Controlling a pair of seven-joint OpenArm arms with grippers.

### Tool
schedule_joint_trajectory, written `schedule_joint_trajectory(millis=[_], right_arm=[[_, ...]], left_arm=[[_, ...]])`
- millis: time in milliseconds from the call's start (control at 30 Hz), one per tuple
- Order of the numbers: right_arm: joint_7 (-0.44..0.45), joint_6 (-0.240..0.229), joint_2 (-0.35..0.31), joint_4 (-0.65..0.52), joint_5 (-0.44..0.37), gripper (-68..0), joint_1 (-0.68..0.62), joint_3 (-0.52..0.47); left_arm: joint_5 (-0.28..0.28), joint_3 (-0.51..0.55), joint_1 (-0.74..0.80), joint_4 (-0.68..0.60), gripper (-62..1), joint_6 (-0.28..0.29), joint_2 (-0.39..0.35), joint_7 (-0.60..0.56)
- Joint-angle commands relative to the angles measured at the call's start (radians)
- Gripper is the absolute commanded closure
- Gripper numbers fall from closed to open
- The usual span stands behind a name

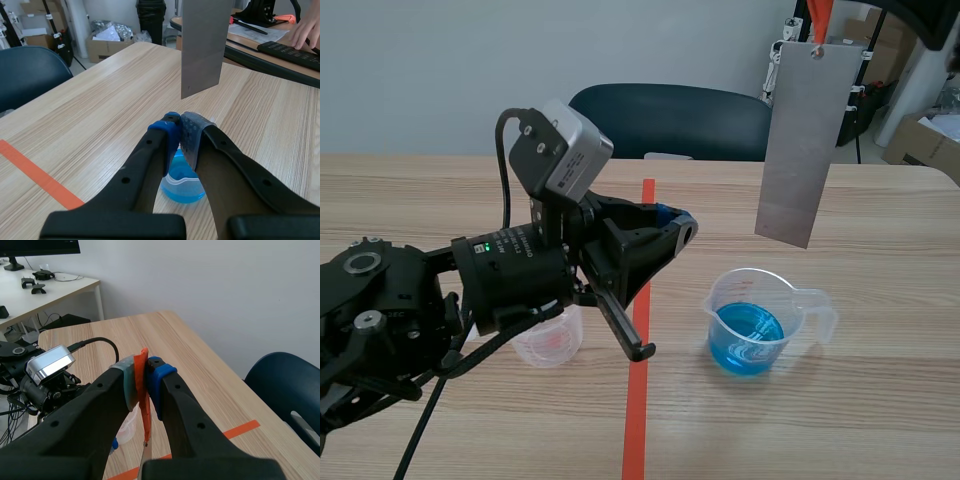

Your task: Do the redox reaction experiment. lower the plate into the blue solution

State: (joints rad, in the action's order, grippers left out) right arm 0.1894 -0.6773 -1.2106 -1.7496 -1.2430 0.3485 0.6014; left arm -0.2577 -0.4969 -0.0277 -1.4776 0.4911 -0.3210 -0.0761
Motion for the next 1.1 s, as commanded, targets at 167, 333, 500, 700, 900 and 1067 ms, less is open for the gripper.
schedule_joint_trajectory(millis=[167,333,500,700,900,1067], right_arm=[[0.015,-0.004,-0.011,0.0,-0.018,0.3,0.011,-0.014],[0.015,-0.004,-0.011,0.0,-0.018,0.3,0.011,-0.014],[0.015,-0.004,-0.011,0.0,-0.018,0.3,0.011,-0.014],[0.015,-0.004,-0.011,0.0,-0.018,0.3,0.011,-0.014],[0.015,-0.004,-0.011,0.0,-0.017,0.3,0.011,-0.014],[0.015,-0.004,-0.011,0.0,-0.014,0.3,0.011,-0.014]], left_arm=[[-0.01,0.003,0.0,-0.013,-2.9,-0.002,0.007,-0.013],[-0.01,0.003,0.0,-0.013,-2.9,-0.002,0.007,-0.013],[-0.01,0.003,0.0,-0.013,-2.9,-0.002,0.004,-0.013],[-0.01,0.003,0.0,-0.013,-9.1,-0.001,0.004,-0.013],[-0.011,0.004,0.0,-0.013,-25.8,0.003,-0.016,-0.011],[-0.011,0.004,0.006,-0.013,-33.6,0.003,-0.058,-0.01]])
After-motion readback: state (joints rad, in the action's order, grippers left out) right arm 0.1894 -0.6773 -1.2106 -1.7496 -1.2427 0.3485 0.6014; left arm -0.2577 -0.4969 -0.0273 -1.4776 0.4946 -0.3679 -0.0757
